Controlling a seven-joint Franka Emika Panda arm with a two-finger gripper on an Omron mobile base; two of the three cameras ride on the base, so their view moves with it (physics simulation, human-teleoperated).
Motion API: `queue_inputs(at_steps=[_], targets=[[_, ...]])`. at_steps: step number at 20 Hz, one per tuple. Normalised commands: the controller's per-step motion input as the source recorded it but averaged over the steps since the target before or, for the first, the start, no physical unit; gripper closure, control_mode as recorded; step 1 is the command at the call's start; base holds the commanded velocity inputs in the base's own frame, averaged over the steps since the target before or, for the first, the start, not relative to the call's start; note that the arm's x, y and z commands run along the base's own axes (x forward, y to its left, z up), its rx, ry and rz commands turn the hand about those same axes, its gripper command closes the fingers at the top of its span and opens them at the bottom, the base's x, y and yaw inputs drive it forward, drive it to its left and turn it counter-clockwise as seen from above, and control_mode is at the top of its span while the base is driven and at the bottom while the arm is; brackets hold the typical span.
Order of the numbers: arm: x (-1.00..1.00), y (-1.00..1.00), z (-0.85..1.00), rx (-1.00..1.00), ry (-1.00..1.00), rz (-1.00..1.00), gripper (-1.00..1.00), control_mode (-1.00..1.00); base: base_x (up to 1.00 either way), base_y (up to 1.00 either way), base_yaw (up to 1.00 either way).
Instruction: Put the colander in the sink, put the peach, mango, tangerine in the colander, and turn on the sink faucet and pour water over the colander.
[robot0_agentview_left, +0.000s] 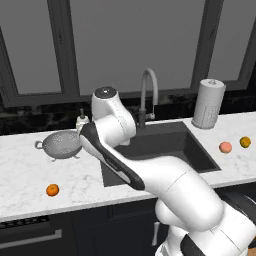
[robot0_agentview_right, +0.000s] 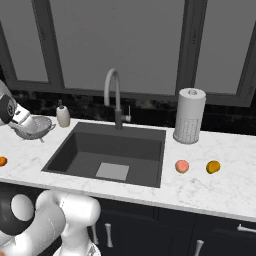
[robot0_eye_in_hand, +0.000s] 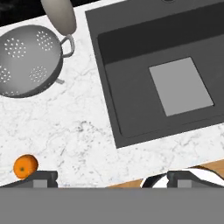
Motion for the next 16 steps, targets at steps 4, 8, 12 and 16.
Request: queue_inputs(at_steps=[4,8,12,16], targets=[[0.73,0.14,-0.45,0.06,0.07,-0.06,-1.0,-1.0,0.0,0.0,0.0],[0.68,0.02,-0.44,0.06,0.0,-0.05,-1.0,-1.0,0.0,0.0,0.0],[0.58,0.15,-0.37,0.02,0.0,-0.04,-1.0,-1.0,0.0,0.0,0.0],[0.43,0.26,-0.34,0.0,0.0,-0.03,-1.0,-1.0,0.0,0.0,0.0]])
